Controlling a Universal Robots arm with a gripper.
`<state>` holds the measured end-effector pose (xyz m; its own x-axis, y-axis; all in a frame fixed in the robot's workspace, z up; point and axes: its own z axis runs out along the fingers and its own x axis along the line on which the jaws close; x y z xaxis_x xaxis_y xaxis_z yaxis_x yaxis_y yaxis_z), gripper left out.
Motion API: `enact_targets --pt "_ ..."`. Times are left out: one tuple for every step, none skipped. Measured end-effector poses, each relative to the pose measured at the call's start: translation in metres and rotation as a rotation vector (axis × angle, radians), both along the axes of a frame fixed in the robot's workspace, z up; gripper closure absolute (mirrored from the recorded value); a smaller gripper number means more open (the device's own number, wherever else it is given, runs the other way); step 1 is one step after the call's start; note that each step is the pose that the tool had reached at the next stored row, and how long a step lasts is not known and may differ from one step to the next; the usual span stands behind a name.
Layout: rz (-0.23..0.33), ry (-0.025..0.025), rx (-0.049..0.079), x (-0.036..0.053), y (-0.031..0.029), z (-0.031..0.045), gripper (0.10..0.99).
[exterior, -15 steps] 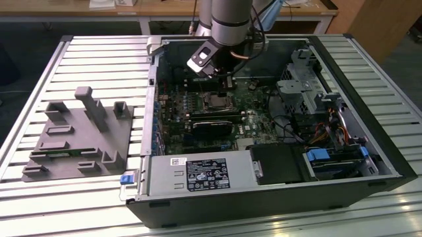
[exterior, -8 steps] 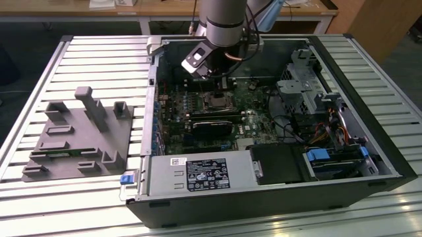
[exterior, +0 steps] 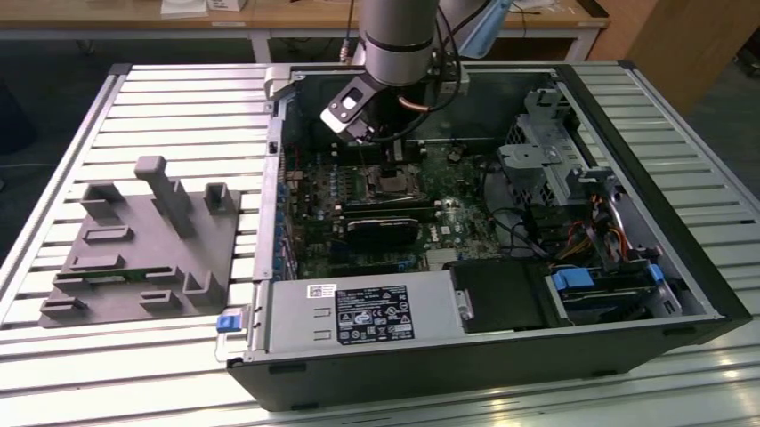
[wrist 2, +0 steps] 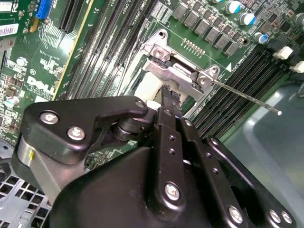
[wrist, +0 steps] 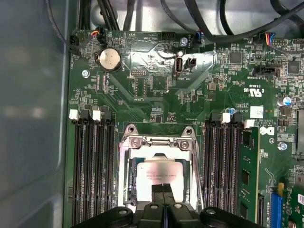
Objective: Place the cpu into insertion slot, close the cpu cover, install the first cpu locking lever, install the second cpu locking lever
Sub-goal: 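Close the cpu cover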
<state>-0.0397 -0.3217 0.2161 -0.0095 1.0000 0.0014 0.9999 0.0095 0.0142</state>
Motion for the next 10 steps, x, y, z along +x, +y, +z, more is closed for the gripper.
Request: enact_targets --pt "0.0 0.0 0.0 0.0 0.0 0.0 0.98" --pt "0.001 0.0 0.0 0.0 0.0 0.0 0.98" --pt "0.009 0.0 0.0 0.0 0.0 0.0 0.98" --pt "0.026 -0.0001 0.0 0.0 0.0 -0.0001 0.98" --pt "0.045 -0.0001 0.0 -0.0001 0.0 -0.0001 0.98" --pt "0.062 -0.0001 0.0 -0.0001 0.0 -0.0002 0.98" --pt "0.08 -0.0001 0.0 -0.0001 0.0 -0.0002 0.98" --pt "0.098 -0.0001 0.0 -0.0001 0.0 -0.0003 0.98" --pt "0.116 0.0 0.0 0.0 0.0 -0.0004 0.98" --pt "0.135 -0.0001 0.0 0.0 0.0 -0.0004 0.98"
